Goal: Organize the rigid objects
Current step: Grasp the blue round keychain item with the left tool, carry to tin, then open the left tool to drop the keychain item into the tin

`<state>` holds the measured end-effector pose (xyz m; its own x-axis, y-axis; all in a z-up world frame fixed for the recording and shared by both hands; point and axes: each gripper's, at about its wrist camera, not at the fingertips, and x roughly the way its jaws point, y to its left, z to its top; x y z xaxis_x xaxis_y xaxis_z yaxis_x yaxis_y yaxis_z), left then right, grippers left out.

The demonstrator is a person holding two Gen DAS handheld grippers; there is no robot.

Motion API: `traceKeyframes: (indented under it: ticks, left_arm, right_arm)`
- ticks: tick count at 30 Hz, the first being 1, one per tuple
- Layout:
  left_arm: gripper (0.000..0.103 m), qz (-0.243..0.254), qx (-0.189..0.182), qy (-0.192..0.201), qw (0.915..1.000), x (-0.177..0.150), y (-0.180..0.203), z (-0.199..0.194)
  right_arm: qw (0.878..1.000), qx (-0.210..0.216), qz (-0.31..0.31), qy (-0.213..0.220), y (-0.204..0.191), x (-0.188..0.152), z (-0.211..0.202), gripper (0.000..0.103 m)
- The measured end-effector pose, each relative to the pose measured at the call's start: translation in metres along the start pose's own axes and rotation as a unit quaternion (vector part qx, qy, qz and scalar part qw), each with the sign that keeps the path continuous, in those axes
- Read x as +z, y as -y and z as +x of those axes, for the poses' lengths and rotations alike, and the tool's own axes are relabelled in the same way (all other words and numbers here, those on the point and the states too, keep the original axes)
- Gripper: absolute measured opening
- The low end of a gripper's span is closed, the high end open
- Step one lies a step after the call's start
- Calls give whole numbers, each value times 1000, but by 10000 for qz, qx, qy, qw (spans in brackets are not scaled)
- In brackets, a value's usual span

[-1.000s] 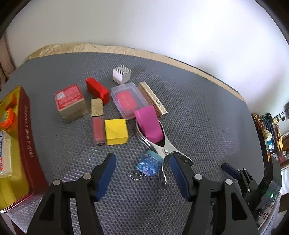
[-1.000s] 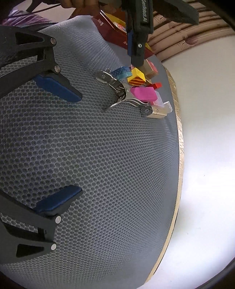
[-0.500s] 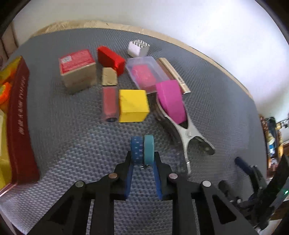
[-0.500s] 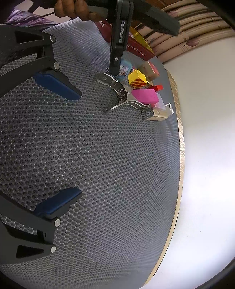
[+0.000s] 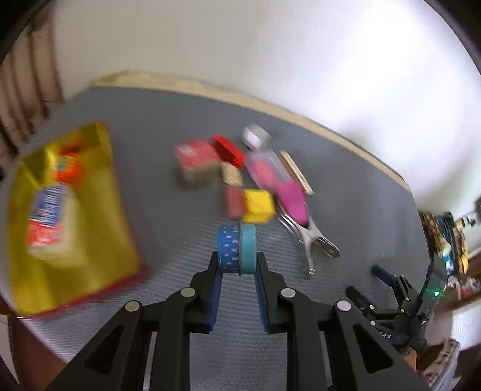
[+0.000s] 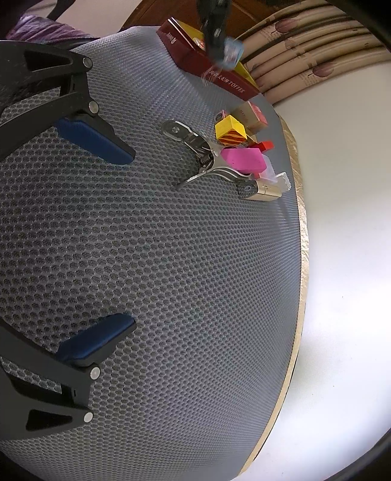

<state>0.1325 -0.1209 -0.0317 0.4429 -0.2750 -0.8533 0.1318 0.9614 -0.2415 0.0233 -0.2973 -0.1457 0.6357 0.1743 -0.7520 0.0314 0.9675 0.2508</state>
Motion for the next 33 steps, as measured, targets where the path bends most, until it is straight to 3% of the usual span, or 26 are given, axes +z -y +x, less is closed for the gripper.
traceKeyframes:
  ticks: [3, 5, 12, 16, 18, 20, 27, 29, 31, 33]
  left_arm:
    - [21, -143, 345, 164, 9992, 14, -32, -27]
    - [21, -198, 678, 175, 9973, 31, -59, -25]
    - [21, -744, 1098, -199, 9910, 90, -136, 22]
    - [21, -807, 1197, -371, 9888, 105, -149, 58]
    - [21, -786, 1458, -410, 9853, 109, -152, 69]
    - [21, -836, 1412, -460, 9854, 108, -154, 79]
    - [27, -624, 1964, -571, 9769, 110, -151, 86]
    - [27, -707, 2067, -395, 9750, 105, -149, 71]
    - [27, -810, 1893, 88, 9785, 90, -141, 40]
    - [34, -894, 1756, 443, 9794, 73, -137, 14]
  right_arm:
    - [10000, -46, -30, -19, -1, 0, 1, 100]
    - [10000, -68, -45, -29, -2, 0, 2, 101]
    - [9999, -77, -83, -51, -3, 1, 3, 102]
    - [9999, -60, -104, -63, -2, 1, 3, 103]
    - [9999, -61, -103, -69, -3, 1, 4, 103]
    - [9999, -64, -98, -68, -3, 1, 4, 103]
    - [9999, -74, -96, -70, -4, 1, 4, 103]
    - [9999, -61, -79, -47, -3, 1, 3, 103]
    - [9999, -105, -17, 15, -2, 1, 1, 103]
    - [9999, -158, -17, 56, -4, 5, -4, 103]
